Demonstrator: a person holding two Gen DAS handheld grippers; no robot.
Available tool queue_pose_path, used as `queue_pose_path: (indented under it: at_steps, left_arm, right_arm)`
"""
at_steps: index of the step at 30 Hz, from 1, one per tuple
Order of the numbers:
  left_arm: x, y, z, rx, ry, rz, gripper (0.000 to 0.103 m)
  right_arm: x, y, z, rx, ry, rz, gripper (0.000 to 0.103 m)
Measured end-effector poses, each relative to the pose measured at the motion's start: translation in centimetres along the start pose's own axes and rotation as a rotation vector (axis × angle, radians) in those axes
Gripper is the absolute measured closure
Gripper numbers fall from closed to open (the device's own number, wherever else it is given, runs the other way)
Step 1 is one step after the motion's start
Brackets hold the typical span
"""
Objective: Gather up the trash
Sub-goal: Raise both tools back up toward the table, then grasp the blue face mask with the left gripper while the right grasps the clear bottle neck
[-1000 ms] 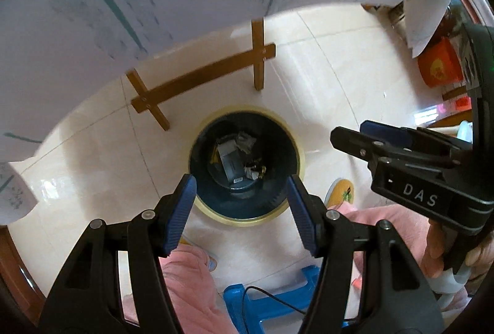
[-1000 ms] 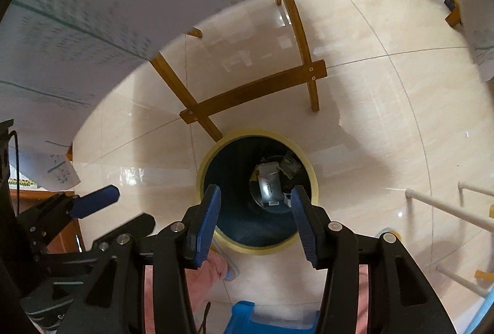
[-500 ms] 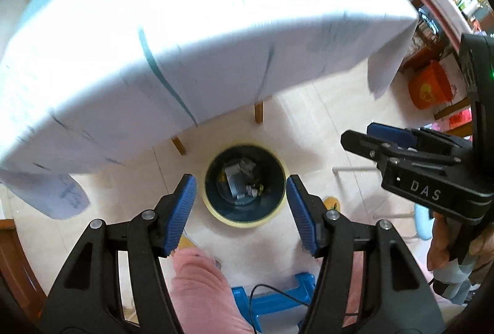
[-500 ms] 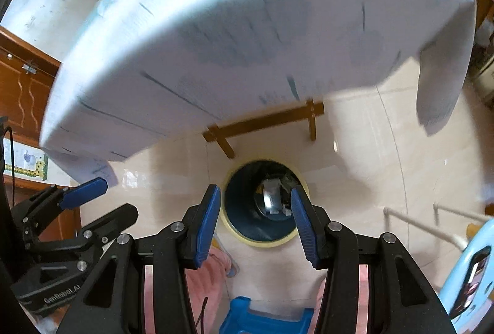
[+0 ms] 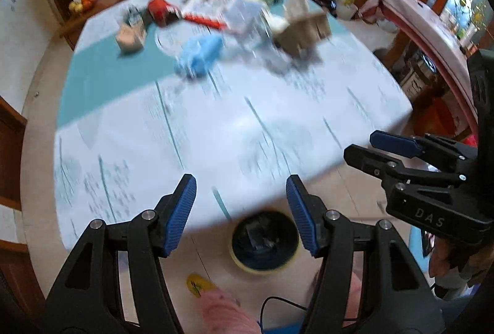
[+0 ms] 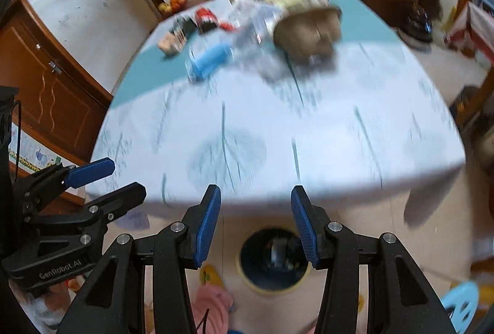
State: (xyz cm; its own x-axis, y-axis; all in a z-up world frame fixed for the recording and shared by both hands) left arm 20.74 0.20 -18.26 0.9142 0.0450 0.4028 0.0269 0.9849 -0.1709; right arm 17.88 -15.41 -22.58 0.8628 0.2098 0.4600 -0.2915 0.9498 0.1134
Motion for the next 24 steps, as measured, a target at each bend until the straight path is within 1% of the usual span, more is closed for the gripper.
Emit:
queue_pose_path:
  at_steps: [3,6,10,13,16,18,21,24]
  left_arm:
    - [3.7,1.1,0.1,0.013,-0.036,0.004,0.045]
    - [7.1,1.7,-0.7,0.020,-0.051,0.009,0.040]
    - [11.1,2.8,-2.9,0.015,-0.034,0.036,0.039]
    - [13.7,3.4,-5.1,0.012,-0.019,0.054,0.039]
    - [15.2,3.9,-7.2,0.002,0.014,0.066,0.039]
    - [15.7,4.2,-8.5,-0.002,0.035,0.077,0.039]
    - [16.2,4.5,-10.5,0.007,0.066,0.083,0.039]
    - [16.5,4.5,-12.3,0.030,0.087,0.066,0.039]
  right_arm:
    - [3.2,-0.6,-0.8,-0.001,-0.028,0.014,0.053]
    - [6.2,-1.5,-2.0,-0.006,-0.048,0.029,0.050]
    - [9.9,-2.9,-4.4,-0.019,-0.052,0.037,0.049]
    - [11.7,-4.0,-6.3,-0.040,-0.044,0.052,0.049]
    - [12.8,-4.6,-8.3,-0.070,-0.030,0.087,0.049]
    - [13.4,-5.0,-9.8,-0.094,-0.010,0.113,0.049]
    - [14.0,-5.3,-11.6,-0.102,0.008,0.132,0.049]
    - [14.3,-5.2,-12.6,-0.114,0.011,0.153,0.049]
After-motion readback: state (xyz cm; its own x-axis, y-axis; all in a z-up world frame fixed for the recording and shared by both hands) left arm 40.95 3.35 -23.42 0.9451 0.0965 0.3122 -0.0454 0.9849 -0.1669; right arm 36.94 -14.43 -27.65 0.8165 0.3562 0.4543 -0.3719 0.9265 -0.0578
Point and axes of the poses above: each gripper's, at about its wrist camera, not at the fingertips, and z roughly against the way its jaws point, y to its left, x to its top, the point moved 4 cm from there along -z, roughly the way its jaws point, and after that the axes turned 15 degrees about z, right-handed, at the moved point
